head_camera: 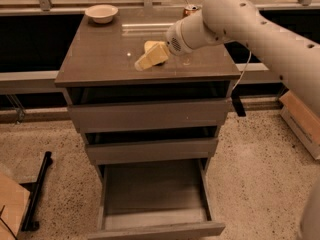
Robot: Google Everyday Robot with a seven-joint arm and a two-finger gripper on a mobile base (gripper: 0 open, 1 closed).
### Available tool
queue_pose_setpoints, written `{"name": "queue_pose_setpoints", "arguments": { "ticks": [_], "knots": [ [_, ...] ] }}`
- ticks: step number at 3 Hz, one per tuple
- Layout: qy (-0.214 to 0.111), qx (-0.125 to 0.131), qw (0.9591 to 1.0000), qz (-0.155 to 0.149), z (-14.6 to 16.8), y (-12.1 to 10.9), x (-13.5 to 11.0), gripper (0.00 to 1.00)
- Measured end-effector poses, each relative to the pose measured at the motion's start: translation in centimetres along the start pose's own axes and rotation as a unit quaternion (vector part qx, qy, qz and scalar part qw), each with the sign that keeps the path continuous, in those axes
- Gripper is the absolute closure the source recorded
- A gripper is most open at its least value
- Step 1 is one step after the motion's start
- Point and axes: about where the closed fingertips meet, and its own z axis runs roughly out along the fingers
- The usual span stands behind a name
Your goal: Place sponge into bottom drawer
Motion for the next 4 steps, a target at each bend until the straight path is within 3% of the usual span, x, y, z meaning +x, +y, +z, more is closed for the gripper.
{"name": "queue_pose_setpoints", "arguments": {
  "ticks": [2,3,4],
  "knots": [
    [-0.056,0.002,0.9962,0.067,8.1,-5.2,1.2,0.0],
    [-0.06,0.003,0.9945,0.086,10.9,-6.9,1.5,0.26],
    [-0.054,0.009,0.9951,0.083,11.3,-7.1,1.3,0.5]
  ]
}}
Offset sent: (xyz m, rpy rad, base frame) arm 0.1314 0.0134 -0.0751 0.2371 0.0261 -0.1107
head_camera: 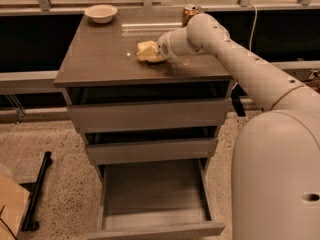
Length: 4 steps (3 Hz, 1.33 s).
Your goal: Place sponge into bottom drawer
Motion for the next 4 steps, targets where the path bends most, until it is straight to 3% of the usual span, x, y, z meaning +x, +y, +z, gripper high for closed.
{"name": "queue_pose_setpoints", "arguments": {
  "ticks": [1,2,3,4],
  "knots": [
    [0.012,0.007,0.9999,-0.008,-1.0,0.7,-0.5,0.73],
    [0.014,-0.003,0.9992,-0.037,-3.9,3.4,-2.1,0.96],
    [0.014,-0.035,0.9978,-0.054,-7.9,8.3,-2.7,1.0],
    [0.009,-0.082,0.9957,-0.041,-11.1,14.3,-1.6,1.0]
  ]
}}
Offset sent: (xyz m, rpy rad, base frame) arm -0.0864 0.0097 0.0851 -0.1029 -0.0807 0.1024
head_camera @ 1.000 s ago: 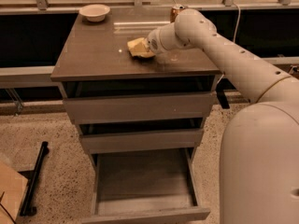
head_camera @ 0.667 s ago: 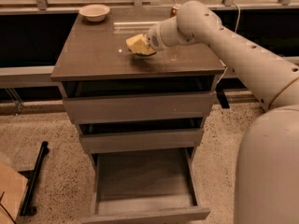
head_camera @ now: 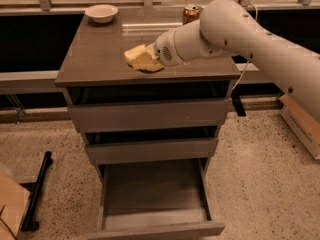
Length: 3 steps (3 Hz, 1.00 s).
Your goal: Place sponge into bottom drawer
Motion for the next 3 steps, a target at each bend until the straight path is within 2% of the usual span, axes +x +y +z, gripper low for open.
{"name": "queue_pose_setpoints", "arguments": {
  "ticks": [1,2,3],
  "knots": [
    [0.003,-0.064,0.9977,0.021,-1.4,8.5,1.8,1.0],
    [0.015,-0.117,0.9898,0.081,-2.7,16.6,5.2,1.0],
    [0.042,-0.136,0.9846,0.102,-2.0,19.0,8.8,1.0]
  ]
}}
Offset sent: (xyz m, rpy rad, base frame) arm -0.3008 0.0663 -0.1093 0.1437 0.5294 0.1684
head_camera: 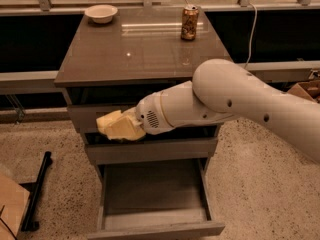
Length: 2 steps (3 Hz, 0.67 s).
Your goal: Place sponge into bottom drawer
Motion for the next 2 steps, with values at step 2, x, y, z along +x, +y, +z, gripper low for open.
{"name": "queue_pose_setpoints", "arguments": {
  "ticks": [2],
  "knots": [
    [-0.003,-0.019,0.9998,-0.005,2.3,-0.8,1.1,1.0]
  ]
}}
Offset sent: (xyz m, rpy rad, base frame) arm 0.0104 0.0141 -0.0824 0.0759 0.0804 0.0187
